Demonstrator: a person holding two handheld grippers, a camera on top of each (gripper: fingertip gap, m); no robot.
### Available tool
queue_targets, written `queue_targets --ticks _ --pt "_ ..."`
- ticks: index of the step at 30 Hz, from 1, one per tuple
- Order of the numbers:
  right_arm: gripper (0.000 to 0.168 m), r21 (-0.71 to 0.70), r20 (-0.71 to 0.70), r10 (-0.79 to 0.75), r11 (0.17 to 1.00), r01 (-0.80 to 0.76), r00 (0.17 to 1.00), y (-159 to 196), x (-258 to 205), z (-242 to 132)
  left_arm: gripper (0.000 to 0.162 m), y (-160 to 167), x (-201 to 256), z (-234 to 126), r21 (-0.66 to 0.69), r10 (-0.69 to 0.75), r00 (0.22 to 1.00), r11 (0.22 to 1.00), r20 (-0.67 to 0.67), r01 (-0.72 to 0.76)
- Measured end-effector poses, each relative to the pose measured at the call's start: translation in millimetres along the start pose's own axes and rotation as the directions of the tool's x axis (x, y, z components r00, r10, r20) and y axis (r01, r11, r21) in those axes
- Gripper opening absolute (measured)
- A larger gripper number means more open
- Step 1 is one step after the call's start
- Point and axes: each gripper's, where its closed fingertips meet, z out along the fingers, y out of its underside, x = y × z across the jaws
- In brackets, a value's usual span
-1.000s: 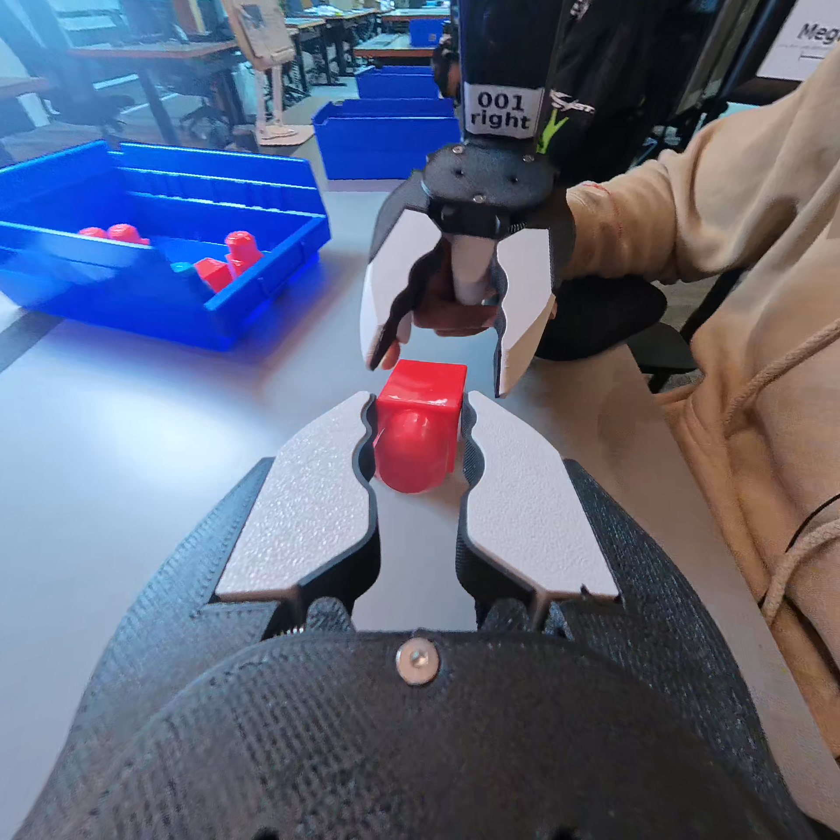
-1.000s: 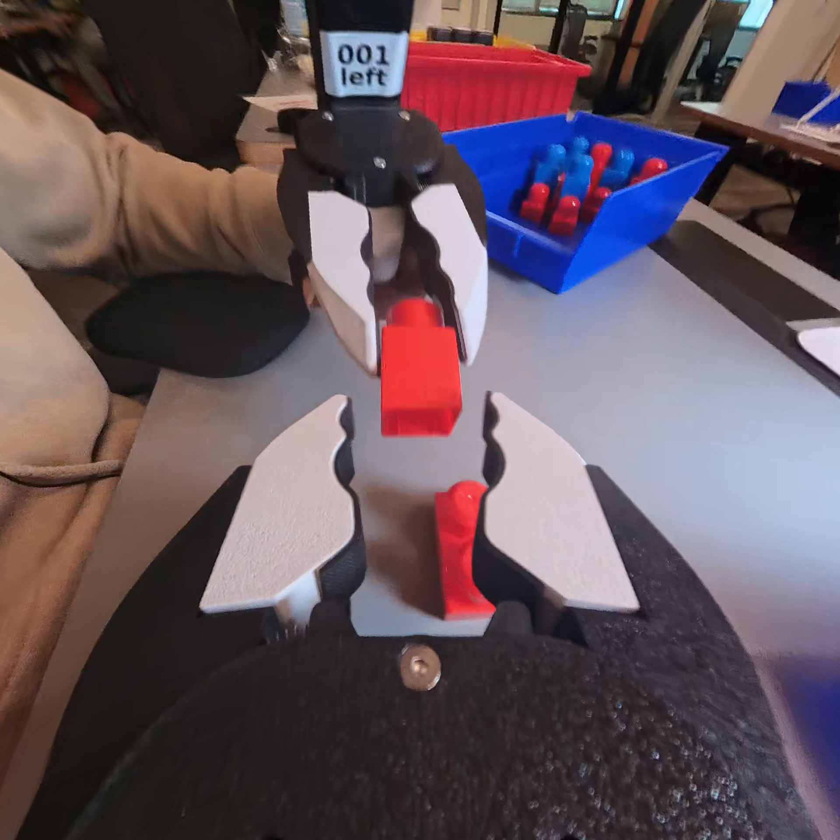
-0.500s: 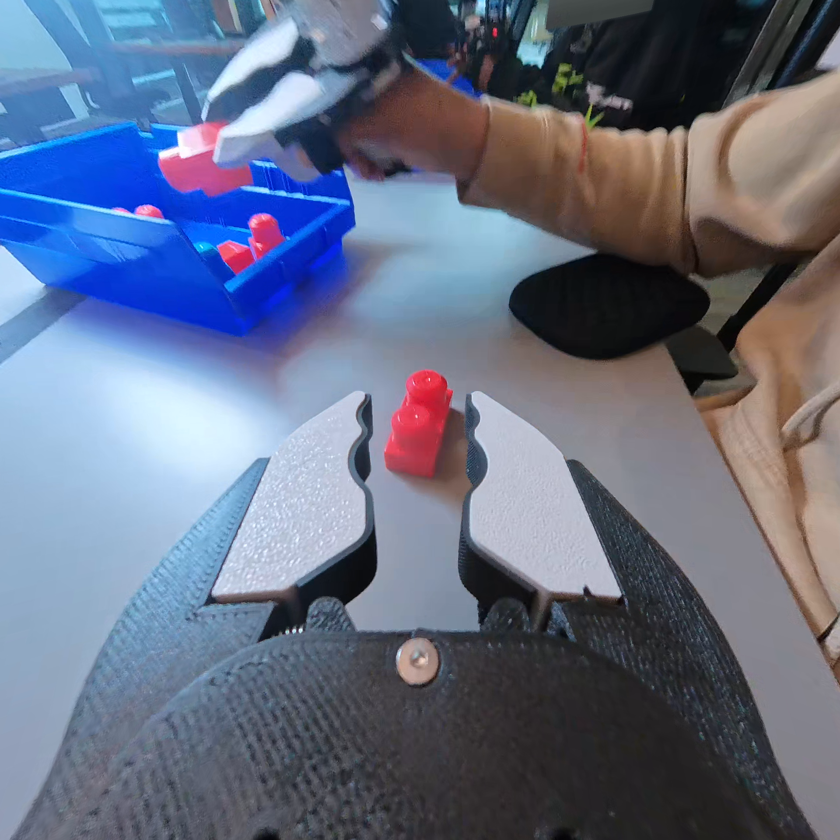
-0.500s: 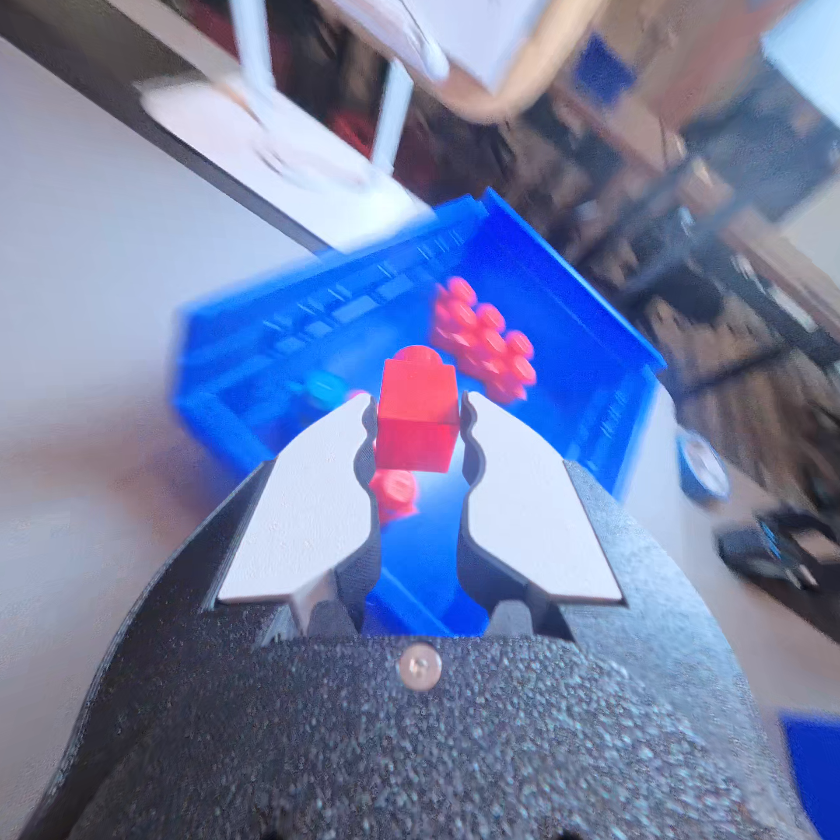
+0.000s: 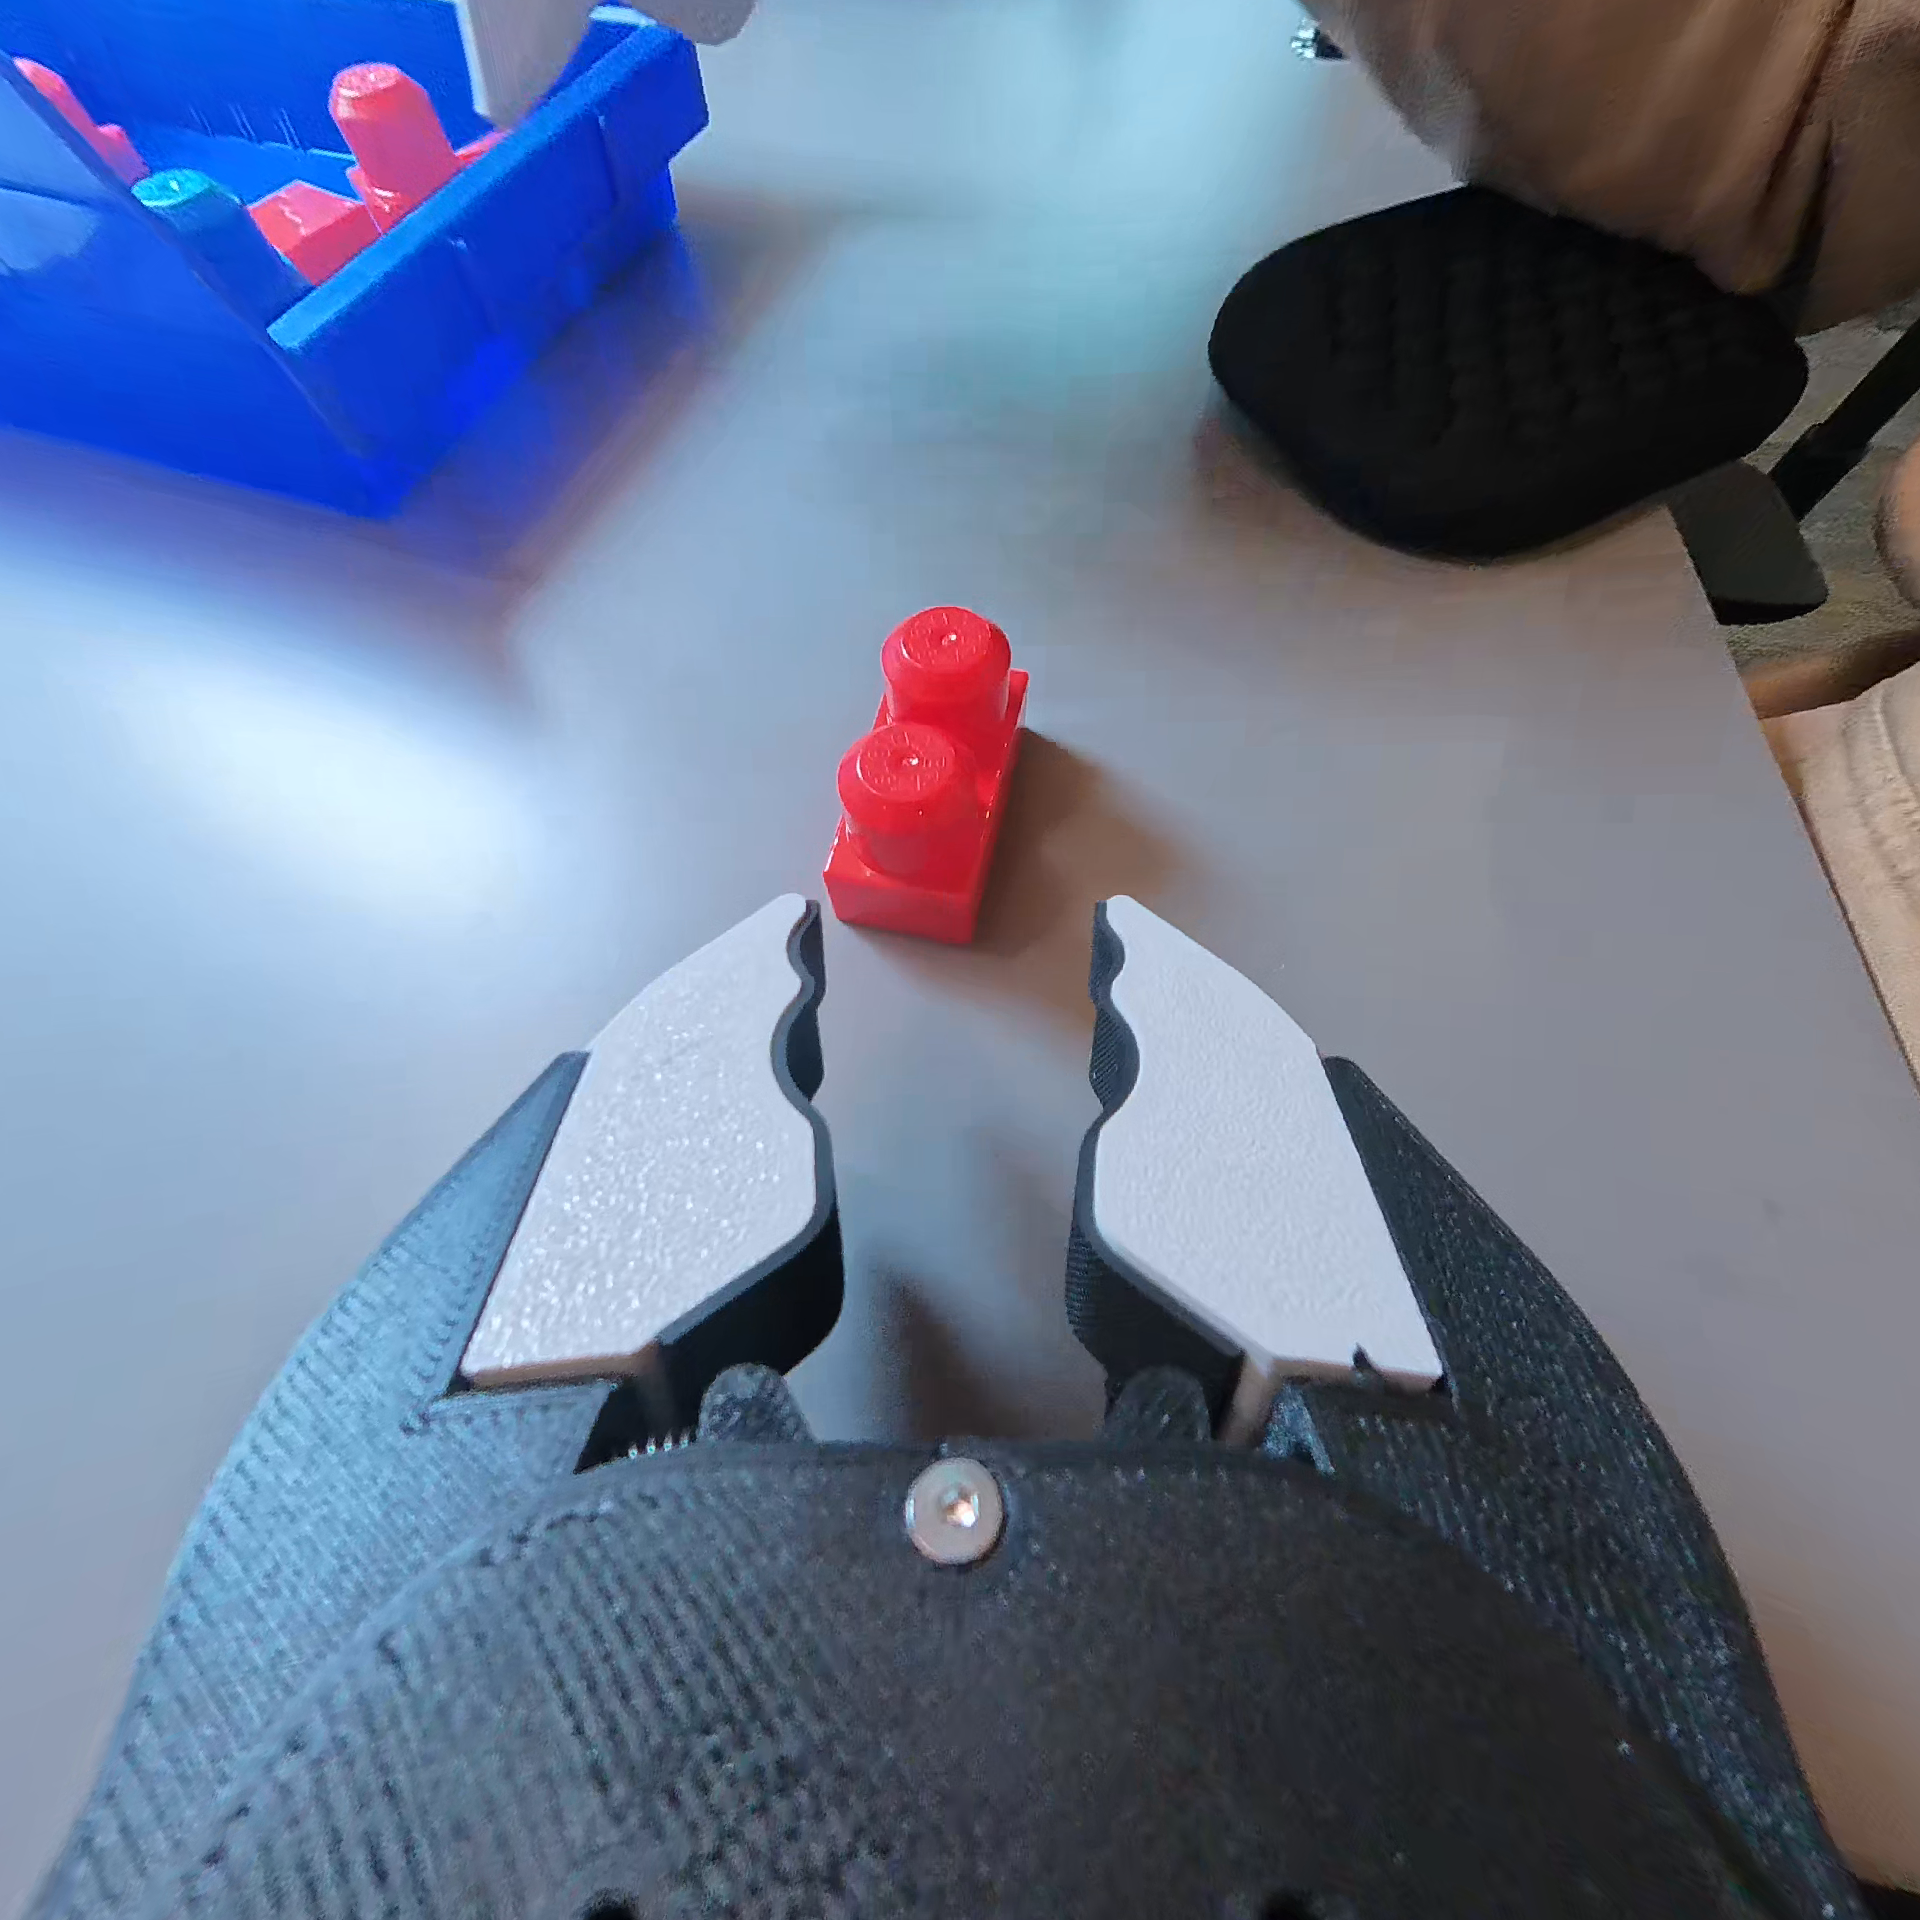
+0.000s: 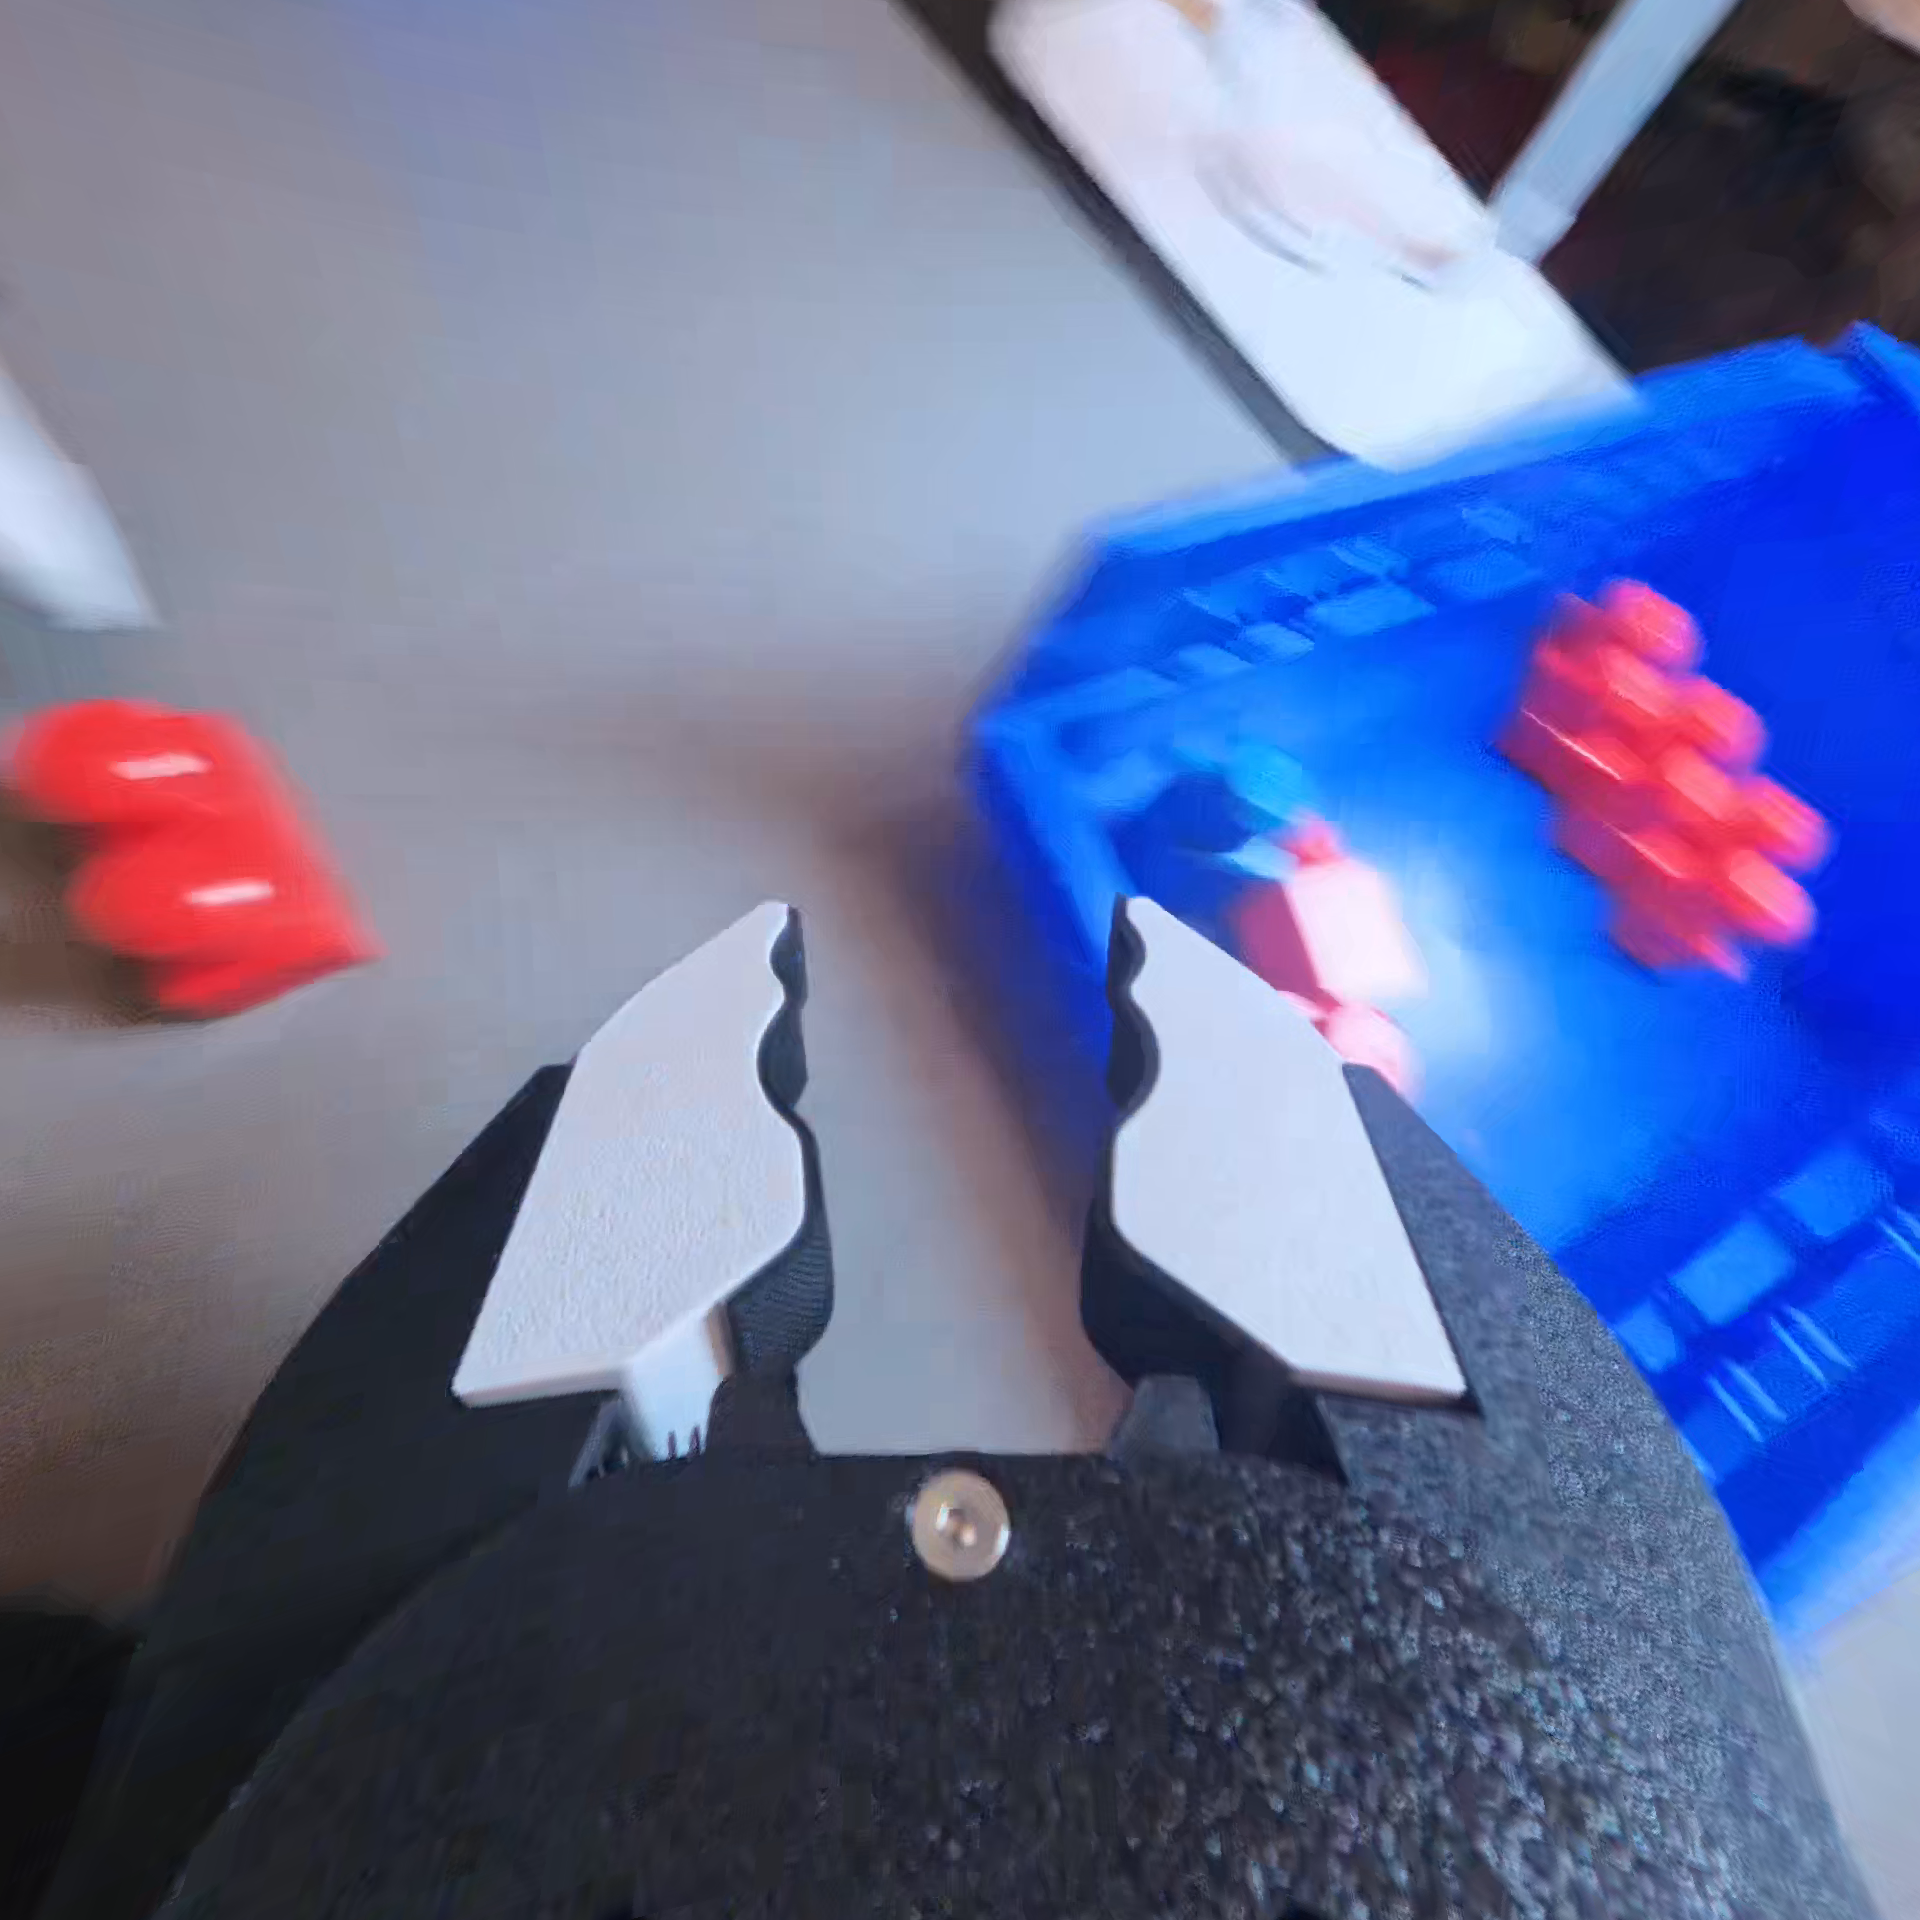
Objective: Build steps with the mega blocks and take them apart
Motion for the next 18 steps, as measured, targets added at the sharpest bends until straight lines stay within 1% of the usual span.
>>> queue_targets --ticks 1,2,3,4,6,7,8,9,11,13,14,16,17,18 --pt "0.058 0.060 0.172 -0.076 0.996 0.067 0.982 -11 -40 -3 0.049 1 0 1 -0.007 -0.002 1.000 1.000 0.000 0.002" --pt "0.060 0.103 0.320 -0.157 0.986 0.130 0.934 -15 -78 -8 0.049 2 -1 2 -0.013 -0.003 1.000 1.000 0.002 0.003" --pt "0.063 0.123 0.425 -0.225 0.974 0.190 0.877 -14 -109 -11 0.049 3 -1 3 -0.020 0.000 1.000 1.000 0.006 0.000" --pt "0.067 0.125 0.488 -0.274 0.962 0.244 0.829 -10 -133 -11 0.049 4 -2 3 -0.023 0.002 1.000 1.000 0.010 -0.002" --pt "0.065 0.093 0.549 -0.313 0.944 0.316 0.775 0 -164 -1 0.049 3 -3 1 -0.017 0.003 1.000 1.000 0.018 -0.002" --pt "0.056 0.067 0.567 -0.323 0.935 0.348 0.758 6 -173 5 0.049 1 -4 0 -0.010 0.002 1.000 1.000 0.025 -0.002" --pt "0.033 0.047 0.581 -0.339 0.922 0.385 0.740 13 -180 11 0.048 0 -6 -2 -0.001 0.002 0.999 1.000 0.035 -0.002" --pt "0.032 0.054 0.585 -0.361 0.911 0.409 0.727 16 -183 14 0.048 -2 -9 -4 0.009 0.001 0.999 1.000 0.049 -0.001" --pt "0.031 0.101 0.581 -0.380 0.911 0.399 0.720 8 -180 12 0.048 -7 -18 -11 0.043 -0.002 0.995 0.999 0.101 -0.003" --pt "0.030 0.186 0.539 -0.357 0.934 0.306 0.763 -17 -159 2 0.048 -16 -31 -22 0.101 -0.016 0.985 0.995 0.169 -0.001" --pt "0.030 0.239 0.497 -0.332 0.941 0.241 0.802 -33 -141 -4 0.048 -21 -37 -27 0.137 -0.033 0.981 0.991 0.193 0.006" --pt "0.030 0.345 0.330 -0.233 0.932 0.113 0.915 -66 -83 -14 0.047 -28 -45 -36 0.191 -0.079 0.974 0.981 0.211 0.038" --pt "0.030 0.367 0.236 -0.147 0.929 0.052 0.961 -76 -46 -16 0.046 -28 -47 -37 0.205 -0.096 0.973 0.977 0.209 0.053" --pt "0.030 0.368 0.135 -0.049 0.930 -0.004 0.990 -79 -6 -16 0.045 -28 -48 -37 0.210 -0.106 0.973 0.976 0.205 0.062"
